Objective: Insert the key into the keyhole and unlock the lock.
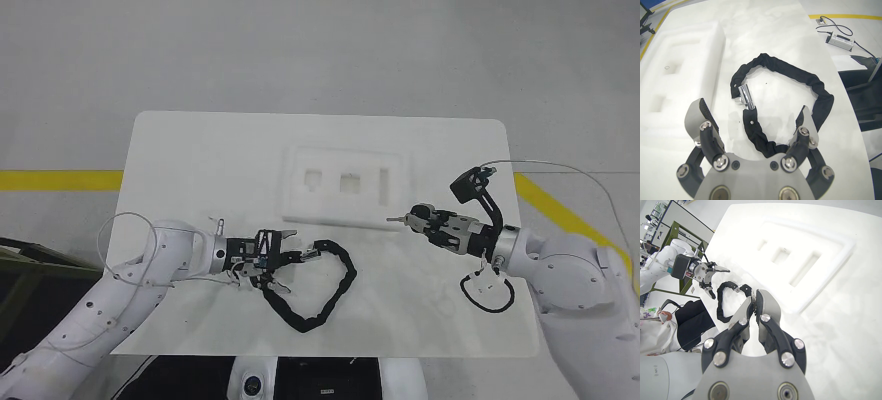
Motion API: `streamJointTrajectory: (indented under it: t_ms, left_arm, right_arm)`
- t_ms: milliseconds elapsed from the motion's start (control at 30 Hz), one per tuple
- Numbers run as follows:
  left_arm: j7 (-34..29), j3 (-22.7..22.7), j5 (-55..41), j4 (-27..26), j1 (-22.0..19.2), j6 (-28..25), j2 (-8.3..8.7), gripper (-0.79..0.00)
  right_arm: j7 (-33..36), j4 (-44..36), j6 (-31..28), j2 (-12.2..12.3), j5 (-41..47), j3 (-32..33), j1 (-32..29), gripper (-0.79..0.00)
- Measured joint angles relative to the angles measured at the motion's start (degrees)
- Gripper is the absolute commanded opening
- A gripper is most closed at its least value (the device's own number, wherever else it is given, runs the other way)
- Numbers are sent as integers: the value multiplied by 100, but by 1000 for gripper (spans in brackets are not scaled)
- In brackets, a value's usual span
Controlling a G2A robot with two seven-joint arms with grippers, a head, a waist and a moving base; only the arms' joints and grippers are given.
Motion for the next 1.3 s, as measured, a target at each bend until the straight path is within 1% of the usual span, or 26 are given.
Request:
streamJointTrajectory:
  t_ms: [200, 333, 400, 433, 500, 633, 667, 733, 800, 967, 1033, 1100, 1167, 1233, 1300]
  left_arm:
    - [-194, 231, 265, -235, 29, 135, -76, 0]
    - [-610, 422, 482, -218, -21, 414, -166, 0]
    - [-676, 470, 353, -169, -59, 472, -210, -77]
    - [-717, 500, 305, -148, -97, 500, -237, -92]
    - [-770, 543, 261, -126, -149, 552, -277, -89]
    - [-875, 622, 155, -93, -249, 663, -363, -200]
    - [-921, 640, 150, -82, -269, 677, -379, -215]
    - [-1062, 683, 142, -52, -309, 712, -416, -231]
    - [-1166, 712, 123, -34, -332, 744, -445, -215]
    - [-1300, 684, 27, 50, -324, 889, -491, -228]
    - [-1314, 634, -31, 71, -296, 949, -495, -265]
    - [-1360, 593, -71, 89, -274, 969, -497, -280]
    - [-1418, 558, -123, 102, -257, 967, -502, -326]
    - [-1474, 539, -161, 117, -251, 953, -512, -394]
    - [-1521, 530, -183, 126, -251, 947, -522, -419]
  right_arm:
    - [0, 0, 0, 0, 0, 0, 0, -785]
    - [0, 0, 0, 0, 0, 0, 0, -785]
    - [0, 0, 0, 0, 0, 0, 0, -785]
    - [0, 0, 0, 0, 0, 0, 0, -785]
    - [0, 0, 0, 0, 0, 0, 0, -785]
    - [0, 0, 0, 0, 0, 0, 0, -785]
    - [0, 0, 0, 0, 0, 0, 0, -785]
    - [0, 0, 0, 0, 0, 0, 0, -785]
    - [0, 0, 0, 0, 0, 0, 0, -785]
    - [0, 0, 0, 0, 0, 0, 0, -785]
    - [0, 0, 0, 0, 0, 0, 0, -785]
    - [0, 0, 0, 0, 0, 0, 0, -785]
    - [0, 0, 0, 0, 0, 0, 0, -785]
    - [0, 0, 0, 0, 0, 0, 0, -785]
    - [0, 0, 0, 0, 0, 0, 0, -785]
